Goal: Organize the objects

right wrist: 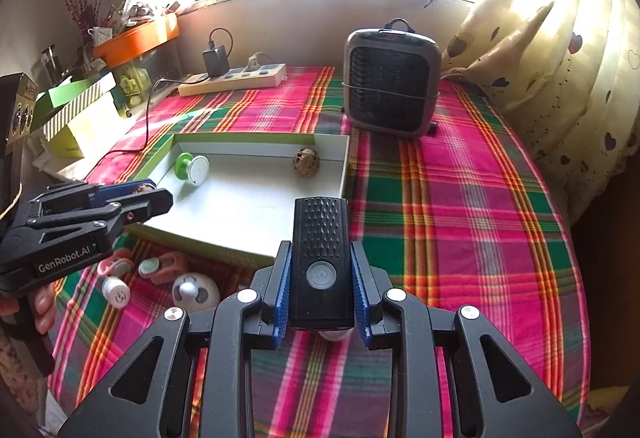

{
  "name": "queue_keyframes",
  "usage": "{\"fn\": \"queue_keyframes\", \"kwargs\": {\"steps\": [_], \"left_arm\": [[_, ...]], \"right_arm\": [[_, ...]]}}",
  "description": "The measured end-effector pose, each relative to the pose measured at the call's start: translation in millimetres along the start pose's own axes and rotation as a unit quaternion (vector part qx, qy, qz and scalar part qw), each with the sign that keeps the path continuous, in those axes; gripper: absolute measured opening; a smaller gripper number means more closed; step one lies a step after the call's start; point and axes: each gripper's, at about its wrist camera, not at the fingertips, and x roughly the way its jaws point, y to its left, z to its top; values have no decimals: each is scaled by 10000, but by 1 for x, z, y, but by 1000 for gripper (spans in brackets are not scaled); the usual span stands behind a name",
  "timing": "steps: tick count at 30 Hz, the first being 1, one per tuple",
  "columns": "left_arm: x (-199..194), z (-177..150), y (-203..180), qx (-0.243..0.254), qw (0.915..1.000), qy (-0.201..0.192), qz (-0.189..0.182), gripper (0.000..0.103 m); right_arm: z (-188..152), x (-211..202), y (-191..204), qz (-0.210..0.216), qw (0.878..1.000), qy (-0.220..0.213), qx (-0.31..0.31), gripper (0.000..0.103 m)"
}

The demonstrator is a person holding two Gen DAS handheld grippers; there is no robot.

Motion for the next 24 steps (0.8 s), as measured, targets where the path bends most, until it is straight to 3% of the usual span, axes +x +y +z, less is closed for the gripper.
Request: {"fn": "queue_keyframes", "kwargs": {"steps": [24], "left_arm": [[78, 46, 24, -72, 9994, 339, 26, 26]], "right_arm": [[38, 78, 13, 214, 9984, 524, -3, 28]]}}
